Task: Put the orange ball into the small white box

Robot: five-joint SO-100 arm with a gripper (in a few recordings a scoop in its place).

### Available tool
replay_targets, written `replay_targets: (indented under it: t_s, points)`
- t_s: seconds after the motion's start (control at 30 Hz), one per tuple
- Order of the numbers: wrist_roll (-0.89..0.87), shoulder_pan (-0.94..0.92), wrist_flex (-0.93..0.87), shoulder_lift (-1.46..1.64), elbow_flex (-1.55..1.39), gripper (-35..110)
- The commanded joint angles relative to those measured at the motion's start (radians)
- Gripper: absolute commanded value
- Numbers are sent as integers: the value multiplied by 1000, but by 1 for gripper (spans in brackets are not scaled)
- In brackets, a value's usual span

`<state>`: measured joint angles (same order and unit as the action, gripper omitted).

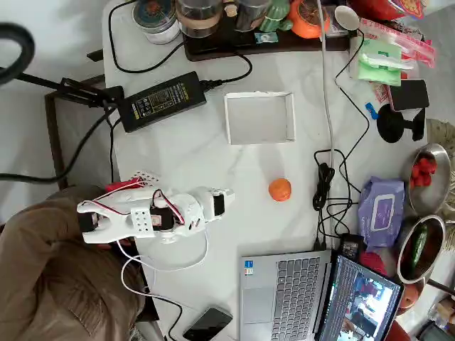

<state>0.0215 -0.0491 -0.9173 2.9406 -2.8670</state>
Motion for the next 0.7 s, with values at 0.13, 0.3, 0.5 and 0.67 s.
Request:
replay_targets:
  t_s: [0.13,0.3,0.5,0.67]
  points:
    - [11,-21,-14,2,18,0]
    - [11,-23,-17,-6,77,0]
    - [9,-23,-130,-6,249,0]
    - [9,-23,-212,-6,394,0]
